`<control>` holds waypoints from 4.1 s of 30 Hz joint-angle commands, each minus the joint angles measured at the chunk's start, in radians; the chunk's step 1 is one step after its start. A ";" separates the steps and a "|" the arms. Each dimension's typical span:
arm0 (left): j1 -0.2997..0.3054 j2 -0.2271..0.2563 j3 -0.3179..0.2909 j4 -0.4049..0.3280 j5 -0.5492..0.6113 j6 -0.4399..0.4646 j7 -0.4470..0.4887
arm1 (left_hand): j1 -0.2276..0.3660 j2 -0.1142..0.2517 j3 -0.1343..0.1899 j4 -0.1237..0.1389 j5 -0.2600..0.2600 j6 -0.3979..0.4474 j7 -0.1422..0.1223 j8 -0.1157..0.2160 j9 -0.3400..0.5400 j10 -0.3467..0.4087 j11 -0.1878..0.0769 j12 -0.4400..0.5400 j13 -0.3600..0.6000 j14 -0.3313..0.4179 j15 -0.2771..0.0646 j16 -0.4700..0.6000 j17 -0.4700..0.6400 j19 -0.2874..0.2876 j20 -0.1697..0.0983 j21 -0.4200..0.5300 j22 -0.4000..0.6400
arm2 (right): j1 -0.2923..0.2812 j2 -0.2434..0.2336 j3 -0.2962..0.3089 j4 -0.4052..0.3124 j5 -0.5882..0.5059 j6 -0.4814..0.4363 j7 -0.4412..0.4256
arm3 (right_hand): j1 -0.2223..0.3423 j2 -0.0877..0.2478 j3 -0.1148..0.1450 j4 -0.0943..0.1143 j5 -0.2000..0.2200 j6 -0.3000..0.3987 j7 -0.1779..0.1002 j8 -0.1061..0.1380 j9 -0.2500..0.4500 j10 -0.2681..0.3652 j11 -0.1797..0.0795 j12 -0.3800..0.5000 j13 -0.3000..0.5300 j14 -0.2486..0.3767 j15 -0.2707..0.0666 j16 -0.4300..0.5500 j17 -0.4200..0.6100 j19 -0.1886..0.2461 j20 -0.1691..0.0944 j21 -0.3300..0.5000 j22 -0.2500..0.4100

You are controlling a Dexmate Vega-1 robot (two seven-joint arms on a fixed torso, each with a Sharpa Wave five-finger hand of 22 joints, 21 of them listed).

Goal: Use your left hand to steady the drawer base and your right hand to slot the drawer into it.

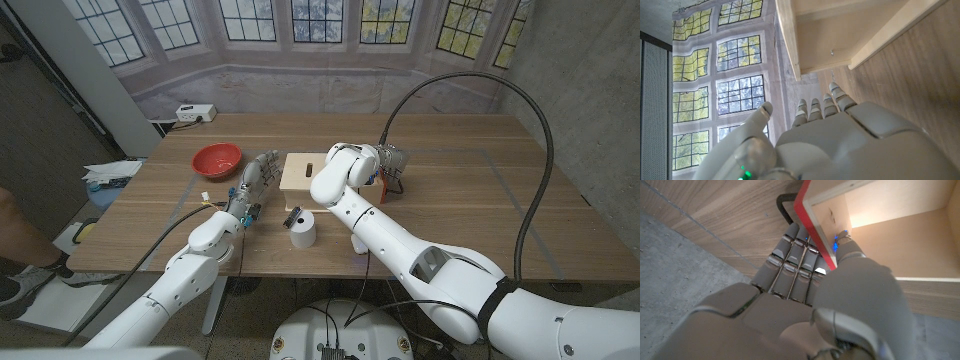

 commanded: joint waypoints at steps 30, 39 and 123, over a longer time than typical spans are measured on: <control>0.069 0.001 0.021 -0.105 0.002 0.022 0.083 | -0.006 -0.001 0.012 0.004 0.001 0.011 0.003 0.004 0.003 0.014 -0.001 0.005 0.003 0.014 0.004 0.002 0.002 0.015 0.000 0.003 0.003 | -0.028 -0.060 -0.027 -0.120 -0.031 0.001 0.115 | 0.009 0.016 0.002 -0.003 0.007 0.011 0.001 -0.003 0.007 0.004 0.006 0.002 0.006 0.013 -0.057 0.003 0.004 0.017 0.000 0.006 0.003; 0.095 0.022 0.017 -0.139 0.001 0.030 0.096 | -0.007 -0.001 0.014 0.004 0.001 0.012 0.004 0.003 0.003 0.016 0.000 0.005 0.003 0.015 0.004 0.001 0.002 0.016 0.000 0.003 0.003 | -0.045 -0.073 -0.029 -0.151 -0.011 0.001 0.104 | 0.011 0.016 0.002 -0.003 0.008 0.009 -0.001 -0.005 0.007 0.005 0.005 0.001 0.007 0.012 -0.057 0.002 0.004 0.017 -0.001 0.005 0.003; 0.018 -0.059 0.080 -0.093 0.002 0.046 0.097 | -0.008 -0.001 0.029 0.006 0.003 0.023 0.016 0.001 0.004 0.027 0.002 0.001 0.004 0.024 0.007 -0.002 0.001 0.022 0.004 0.000 0.003 | 0.034 -0.068 -0.033 -0.113 0.067 0.001 0.149 | 0.020 0.027 0.000 0.001 0.011 0.016 0.021 -0.010 0.009 0.018 0.019 -0.004 0.013 0.048 -0.052 0.012 0.010 0.053 0.005 0.007 0.002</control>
